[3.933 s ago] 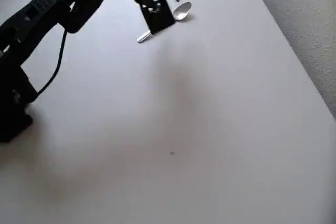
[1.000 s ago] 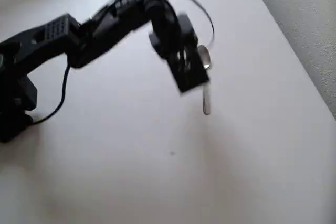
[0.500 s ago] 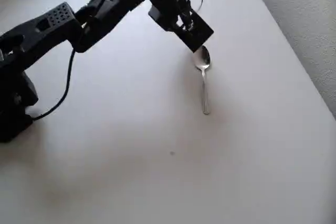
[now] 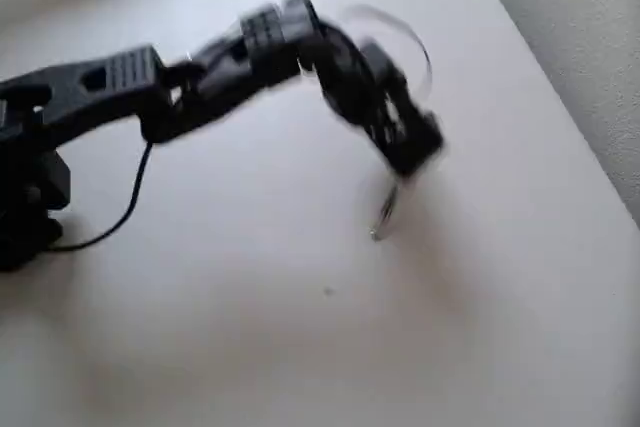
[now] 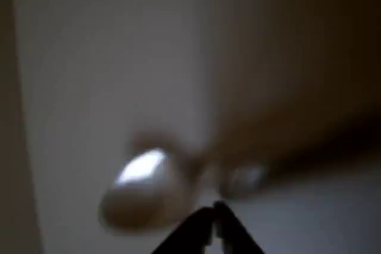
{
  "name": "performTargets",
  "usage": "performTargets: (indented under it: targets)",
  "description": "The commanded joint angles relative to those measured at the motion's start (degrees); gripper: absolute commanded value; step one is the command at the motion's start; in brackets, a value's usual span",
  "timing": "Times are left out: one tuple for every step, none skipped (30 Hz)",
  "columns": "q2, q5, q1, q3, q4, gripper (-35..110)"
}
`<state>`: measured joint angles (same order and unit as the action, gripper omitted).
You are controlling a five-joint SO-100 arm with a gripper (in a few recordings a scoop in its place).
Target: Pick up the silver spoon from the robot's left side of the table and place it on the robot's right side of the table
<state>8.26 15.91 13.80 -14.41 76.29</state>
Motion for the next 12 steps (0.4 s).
performTargets:
  targets:
    - [1.3,4.0,7.6,-1.2,-0.7,-2]
    - [1.3,4.5,9.0,-1.2,-1.1,-2]
    - [1.6,5.3,10.0,-1.2,-0.3,-2]
    - [2.3,5.5,10.7,-1.2,1.3,-2]
    - [3.4,5.5,11.3,-1.2,3.2,-2]
    - [5.2,5.5,11.5,-1.2,5.5,-2]
    - [7.3,5.4,11.6,-1.2,8.5,-2]
    - [9.7,5.4,11.5,-1.2,11.8,-2]
    - [12.2,5.4,11.2,-1.2,15.1,-2]
    - [14.9,5.4,10.6,-1.2,18.5,-2]
    - [17.8,5.4,9.8,-1.2,21.8,-2]
    - [20.8,5.3,9.0,-1.2,25.5,-2]
